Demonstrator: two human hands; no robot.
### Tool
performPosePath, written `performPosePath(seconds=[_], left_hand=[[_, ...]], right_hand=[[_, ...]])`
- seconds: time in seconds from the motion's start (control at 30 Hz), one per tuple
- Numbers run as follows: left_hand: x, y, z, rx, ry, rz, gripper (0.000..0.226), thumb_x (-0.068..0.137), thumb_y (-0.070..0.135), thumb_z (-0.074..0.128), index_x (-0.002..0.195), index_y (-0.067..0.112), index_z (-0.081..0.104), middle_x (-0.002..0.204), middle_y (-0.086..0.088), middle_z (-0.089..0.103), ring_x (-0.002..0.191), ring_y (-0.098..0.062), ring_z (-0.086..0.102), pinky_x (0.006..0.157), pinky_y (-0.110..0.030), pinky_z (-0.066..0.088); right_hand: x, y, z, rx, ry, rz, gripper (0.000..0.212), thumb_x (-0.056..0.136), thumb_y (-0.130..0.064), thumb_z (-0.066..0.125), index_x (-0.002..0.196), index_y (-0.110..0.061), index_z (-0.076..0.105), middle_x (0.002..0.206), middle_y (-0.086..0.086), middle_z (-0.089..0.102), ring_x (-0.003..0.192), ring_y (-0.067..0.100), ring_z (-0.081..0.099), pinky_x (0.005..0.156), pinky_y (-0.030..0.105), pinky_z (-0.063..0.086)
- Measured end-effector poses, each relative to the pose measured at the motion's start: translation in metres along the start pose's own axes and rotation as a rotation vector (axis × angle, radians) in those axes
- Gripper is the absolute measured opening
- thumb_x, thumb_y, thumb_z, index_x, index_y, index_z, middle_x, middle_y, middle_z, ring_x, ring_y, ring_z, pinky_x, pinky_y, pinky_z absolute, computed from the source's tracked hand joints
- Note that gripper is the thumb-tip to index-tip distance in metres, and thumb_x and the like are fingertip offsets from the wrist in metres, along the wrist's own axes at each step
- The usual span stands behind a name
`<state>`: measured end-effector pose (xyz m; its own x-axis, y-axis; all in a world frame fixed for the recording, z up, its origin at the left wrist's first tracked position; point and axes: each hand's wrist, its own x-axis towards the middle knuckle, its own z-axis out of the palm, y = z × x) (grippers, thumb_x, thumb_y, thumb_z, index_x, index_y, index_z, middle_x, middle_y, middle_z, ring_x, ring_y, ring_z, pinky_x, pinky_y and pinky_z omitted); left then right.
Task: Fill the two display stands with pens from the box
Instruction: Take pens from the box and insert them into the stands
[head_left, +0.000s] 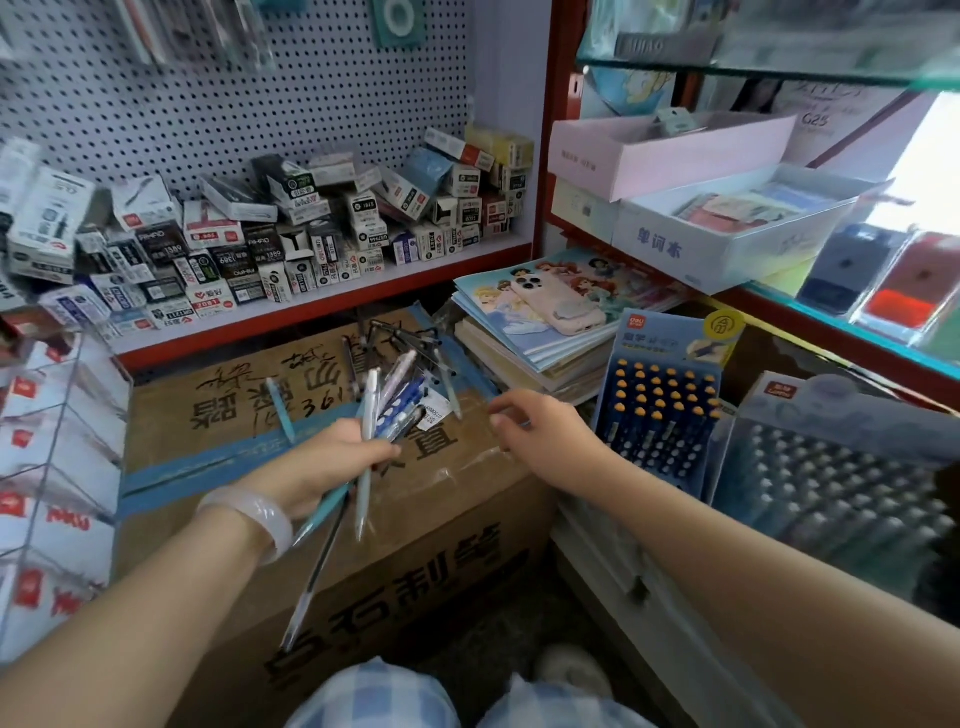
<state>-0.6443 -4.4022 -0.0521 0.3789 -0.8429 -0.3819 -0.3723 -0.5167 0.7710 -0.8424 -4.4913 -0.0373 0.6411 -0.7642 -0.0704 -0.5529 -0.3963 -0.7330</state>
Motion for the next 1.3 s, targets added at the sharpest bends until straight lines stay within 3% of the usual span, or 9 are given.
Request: performPosePath(seconds=[0.1, 0.2, 0.33, 0.5, 0.63, 0.8, 1.03, 1.2, 1.3], left_hand=[[-0.022, 0.028, 0.01, -0.179, -0.096, 0.147, 0.014, 0.091, 0.009, 0.055, 0.101, 0.001, 0.051, 0.064, -0.002, 0.047, 0.052, -0.008, 0.047, 0.05, -0.019, 0.042], [-0.047, 0.054, 0.024, -0.286, -0.116, 0.282, 0.003, 0.09, 0.003, 0.053, 0.093, 0.005, 0.053, 0.057, 0.001, 0.045, 0.041, -0.002, 0.046, 0.043, -0.013, 0.041], [-0.064, 0.07, 0.035, -0.486, -0.131, 0.367, 0.009, 0.09, 0.001, 0.051, 0.094, 0.008, 0.056, 0.058, 0.005, 0.053, 0.043, -0.001, 0.051, 0.043, -0.012, 0.041], [-0.078, 0.08, 0.045, -0.576, -0.153, 0.398, 0.007, 0.091, 0.002, 0.05, 0.09, 0.005, 0.056, 0.065, -0.006, 0.056, 0.043, -0.007, 0.046, 0.042, -0.016, 0.039], [-0.086, 0.083, 0.054, -0.622, -0.123, 0.397, 0.009, 0.093, 0.007, 0.05, 0.094, 0.009, 0.058, 0.062, -0.005, 0.058, 0.043, -0.009, 0.044, 0.042, -0.018, 0.038], [-0.091, 0.08, 0.057, -0.63, -0.116, 0.363, 0.011, 0.093, 0.01, 0.049, 0.1, 0.004, 0.056, 0.058, -0.004, 0.057, 0.041, -0.009, 0.044, 0.039, -0.02, 0.039], [-0.1, 0.101, 0.082, -0.601, -0.107, 0.409, 0.013, 0.094, 0.007, 0.046, 0.098, 0.007, 0.059, 0.047, 0.003, 0.045, 0.039, -0.007, 0.041, 0.039, -0.018, 0.039], [-0.116, 0.143, 0.125, -0.583, -0.125, 0.548, 0.014, 0.096, 0.009, 0.046, 0.087, 0.013, 0.056, 0.05, 0.004, 0.044, 0.043, -0.007, 0.04, 0.047, -0.02, 0.04], [-0.127, 0.165, 0.158, -0.562, -0.13, 0.602, 0.012, 0.095, 0.014, 0.048, 0.086, 0.012, 0.055, 0.052, 0.006, 0.045, 0.045, -0.006, 0.042, 0.054, -0.022, 0.04]], right_hand=[[-0.008, -0.018, -0.001, 0.227, 0.049, 0.028, 0.034, 0.097, -0.031, 0.048, 0.13, -0.021, 0.049, 0.117, 0.001, 0.061, 0.099, 0.016, 0.061, 0.078, 0.027, 0.053], [-0.016, -0.032, -0.007, 0.49, 0.074, 0.112, 0.033, 0.095, -0.031, 0.053, 0.125, -0.017, 0.051, 0.113, 0.004, 0.064, 0.096, 0.018, 0.065, 0.084, 0.033, 0.055], [-0.027, -0.039, -0.02, 0.659, 0.094, 0.067, 0.022, 0.095, -0.025, 0.055, 0.096, -0.007, 0.066, 0.091, 0.008, 0.072, 0.087, 0.019, 0.07, 0.091, 0.041, 0.053], [-0.041, -0.037, -0.029, 0.704, 0.163, 0.046, 0.018, 0.091, -0.029, 0.06, 0.08, -0.016, 0.066, 0.086, 0.008, 0.068, 0.09, 0.024, 0.065, 0.094, 0.05, 0.049], [-0.051, -0.042, -0.04, 0.895, 0.248, 0.079, 0.015, 0.097, -0.02, 0.051, 0.087, -0.012, 0.06, 0.084, 0.005, 0.062, 0.079, 0.016, 0.063, 0.081, 0.031, 0.055], [-0.058, -0.038, -0.076, 1.054, 0.466, 0.142, 0.013, 0.099, -0.018, 0.045, 0.093, -0.011, 0.054, 0.086, 0.006, 0.062, 0.075, 0.013, 0.06, 0.067, 0.023, 0.055], [-0.097, -0.009, -0.118, 0.773, 0.62, 0.136, 0.02, 0.096, -0.018, 0.052, 0.114, -0.01, 0.055, 0.103, 0.008, 0.067, 0.083, 0.013, 0.068, 0.069, 0.024, 0.058], [-0.145, 0.001, -0.151, 0.587, 0.642, 0.035, 0.003, 0.094, -0.013, 0.056, 0.096, -0.014, 0.056, 0.087, 0.006, 0.071, 0.072, 0.011, 0.07, 0.06, 0.02, 0.054], [-0.177, 0.02, -0.174, 0.461, 0.698, 0.065, 0.009, 0.092, -0.012, 0.058, 0.086, -0.018, 0.055, 0.084, 0.005, 0.069, 0.068, 0.01, 0.068, 0.061, 0.021, 0.056]])
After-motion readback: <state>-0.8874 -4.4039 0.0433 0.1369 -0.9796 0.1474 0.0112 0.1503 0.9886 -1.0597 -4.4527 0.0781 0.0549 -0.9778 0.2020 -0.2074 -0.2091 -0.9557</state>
